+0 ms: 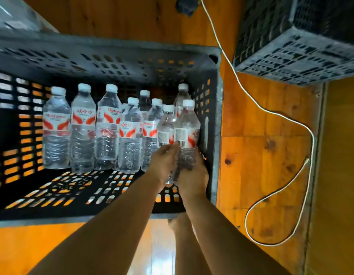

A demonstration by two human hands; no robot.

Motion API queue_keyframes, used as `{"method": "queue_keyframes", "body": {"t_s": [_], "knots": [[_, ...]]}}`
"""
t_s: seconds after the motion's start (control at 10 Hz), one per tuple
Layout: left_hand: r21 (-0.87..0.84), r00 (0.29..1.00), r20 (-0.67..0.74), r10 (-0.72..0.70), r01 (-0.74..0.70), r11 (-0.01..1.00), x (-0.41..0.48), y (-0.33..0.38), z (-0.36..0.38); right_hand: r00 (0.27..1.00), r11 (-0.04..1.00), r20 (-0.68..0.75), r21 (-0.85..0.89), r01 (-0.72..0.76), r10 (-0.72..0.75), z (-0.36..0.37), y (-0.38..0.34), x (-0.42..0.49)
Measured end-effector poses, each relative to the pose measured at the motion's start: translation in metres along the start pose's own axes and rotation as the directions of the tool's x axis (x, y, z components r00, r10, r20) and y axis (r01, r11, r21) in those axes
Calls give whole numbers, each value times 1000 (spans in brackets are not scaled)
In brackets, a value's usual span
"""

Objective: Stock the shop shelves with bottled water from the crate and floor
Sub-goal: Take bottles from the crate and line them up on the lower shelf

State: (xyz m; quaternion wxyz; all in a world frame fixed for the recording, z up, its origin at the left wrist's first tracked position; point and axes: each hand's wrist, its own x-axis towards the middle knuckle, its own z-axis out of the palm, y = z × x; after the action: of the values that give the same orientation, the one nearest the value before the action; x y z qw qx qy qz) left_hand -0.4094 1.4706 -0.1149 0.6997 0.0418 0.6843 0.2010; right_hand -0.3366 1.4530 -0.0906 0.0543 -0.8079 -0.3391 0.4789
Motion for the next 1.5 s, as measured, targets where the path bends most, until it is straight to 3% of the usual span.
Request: {"method": "queue_keyframes", "body": {"t_s": [0.3,0.5,0.6,0.7,1.0,1.1,1.2,1.4,1.5], "knots": [[-5,999,-39,25,-25,1000,-9,-7,-28,997,986,-55,160,55,-46,13,11,-29],[100,996,43,76,-80,992,6,-9,-39,993,921,28,372,-118,116,21,11,-7],[43,987,148,67,-74,996,10,-9,-55,983,944,172,309,-115,64,29,14,-2],[-34,979,185,85,-80,996,2,-8,-67,980,951,197,301,-69,8,31,11,-9],[-126,961,161,227,-208,970,-123,55,-127,935,936,283,332,114,-215,0,-81,-93],[-177,937,101,334,-313,933,-191,85,-167,869,922,341,271,276,-360,-2,-142,-151],[-238,890,-20,455,-446,863,-267,110,-219,753,869,436,294,398,-493,6,-204,-223],[-331,769,-347,537,-636,697,-403,93,-348,416,722,659,290,628,-627,48,-297,-389],[-295,667,-528,526,-724,623,-525,74,-402,242,598,748,247,762,-618,81,-325,-482]]}}
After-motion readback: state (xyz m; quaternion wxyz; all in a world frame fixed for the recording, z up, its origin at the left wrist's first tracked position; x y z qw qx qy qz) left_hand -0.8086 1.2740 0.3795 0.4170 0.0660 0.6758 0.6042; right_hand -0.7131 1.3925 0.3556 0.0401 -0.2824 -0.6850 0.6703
